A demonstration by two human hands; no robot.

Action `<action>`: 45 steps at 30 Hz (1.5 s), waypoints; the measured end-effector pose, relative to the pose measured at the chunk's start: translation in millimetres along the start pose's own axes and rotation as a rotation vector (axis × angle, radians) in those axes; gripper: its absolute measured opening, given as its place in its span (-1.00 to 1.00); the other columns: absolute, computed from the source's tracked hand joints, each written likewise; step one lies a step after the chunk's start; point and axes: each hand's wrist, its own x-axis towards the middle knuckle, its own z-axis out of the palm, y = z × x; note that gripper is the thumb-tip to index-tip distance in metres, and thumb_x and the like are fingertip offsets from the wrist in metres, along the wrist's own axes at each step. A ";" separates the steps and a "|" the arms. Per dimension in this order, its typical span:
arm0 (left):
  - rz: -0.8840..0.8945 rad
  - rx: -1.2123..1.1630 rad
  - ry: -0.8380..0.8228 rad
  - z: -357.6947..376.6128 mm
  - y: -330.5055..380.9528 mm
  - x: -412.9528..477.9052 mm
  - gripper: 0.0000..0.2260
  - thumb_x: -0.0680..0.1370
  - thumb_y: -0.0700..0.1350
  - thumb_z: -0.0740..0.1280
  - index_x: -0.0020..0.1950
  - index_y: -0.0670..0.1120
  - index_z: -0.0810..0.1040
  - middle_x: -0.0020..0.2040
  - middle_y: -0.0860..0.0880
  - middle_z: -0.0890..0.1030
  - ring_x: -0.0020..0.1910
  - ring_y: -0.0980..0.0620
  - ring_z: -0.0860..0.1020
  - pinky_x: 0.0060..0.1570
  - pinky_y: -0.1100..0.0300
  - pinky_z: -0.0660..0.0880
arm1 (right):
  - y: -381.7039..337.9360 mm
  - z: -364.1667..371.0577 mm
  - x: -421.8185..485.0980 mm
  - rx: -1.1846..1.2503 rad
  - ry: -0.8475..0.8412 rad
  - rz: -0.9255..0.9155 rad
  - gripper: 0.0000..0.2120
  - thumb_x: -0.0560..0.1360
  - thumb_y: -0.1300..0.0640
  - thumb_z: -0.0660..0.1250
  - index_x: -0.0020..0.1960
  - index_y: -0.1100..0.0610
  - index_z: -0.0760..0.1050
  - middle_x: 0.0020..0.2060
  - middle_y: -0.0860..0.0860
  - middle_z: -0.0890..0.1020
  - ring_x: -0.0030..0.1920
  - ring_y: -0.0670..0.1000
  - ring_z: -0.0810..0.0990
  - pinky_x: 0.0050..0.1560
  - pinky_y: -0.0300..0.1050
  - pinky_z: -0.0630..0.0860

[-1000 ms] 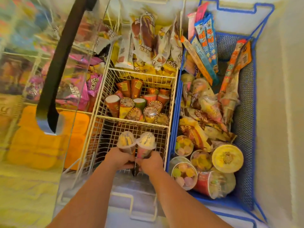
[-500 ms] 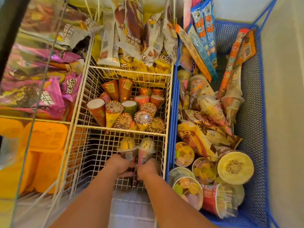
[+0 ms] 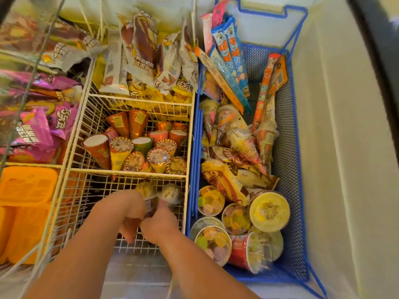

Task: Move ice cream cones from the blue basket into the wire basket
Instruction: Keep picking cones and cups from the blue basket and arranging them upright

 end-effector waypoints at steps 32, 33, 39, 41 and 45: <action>0.347 -1.032 0.314 23.8 277.3 26.8 -0.50 0.38 0.11 0.52 0.11 -0.24 0.60 -0.10 -0.23 0.70 -0.24 -0.16 0.69 -0.12 -0.08 0.68 | 54.7 -285.4 80.3 0.016 0.819 -0.041 -0.40 0.53 0.17 0.34 0.50 0.25 0.20 0.36 0.23 0.45 0.36 0.22 0.44 0.28 0.02 0.41; 0.344 -1.013 0.333 24.2 278.0 29.1 -0.47 0.36 0.12 0.53 0.15 -0.23 0.59 -0.01 -0.24 0.69 -0.09 -0.20 0.69 -0.03 -0.08 0.66 | 55.8 -285.6 81.2 0.037 0.807 -0.042 -0.46 0.52 0.17 0.36 0.43 0.26 0.29 0.31 0.22 0.51 0.31 0.22 0.48 0.23 0.01 0.45; 0.361 -1.144 0.307 27.3 270.9 23.3 -0.46 0.29 0.07 0.60 0.15 -0.18 0.63 0.06 -0.17 0.68 0.05 -0.15 0.65 0.02 -0.04 0.60 | 56.4 -285.7 69.6 0.328 0.740 -0.110 -0.79 0.55 0.21 0.31 0.15 0.23 0.57 -0.06 0.20 0.67 -0.10 0.17 0.66 -0.07 0.06 0.62; 0.440 -1.221 0.297 28.3 262.4 13.7 -0.58 0.31 0.09 0.58 0.05 -0.13 0.68 -0.12 -0.06 0.68 -0.16 0.00 0.62 -0.07 0.02 0.57 | 52.9 -284.3 54.4 0.587 0.616 -0.133 -0.81 0.58 0.23 0.26 0.14 0.24 0.57 -0.18 0.21 0.65 -0.31 0.14 0.61 -0.33 -0.03 0.57; 0.586 -1.318 0.257 25.4 237.4 -25.2 -0.74 0.38 0.16 0.53 -0.26 -0.01 0.65 -0.39 0.01 0.65 -0.30 0.02 0.56 -0.24 0.06 0.58 | 46.4 -275.0 14.6 0.914 0.343 -0.302 -0.78 0.62 0.28 0.20 0.19 0.29 0.55 -0.02 0.22 0.70 -0.08 0.17 0.71 -0.12 0.03 0.65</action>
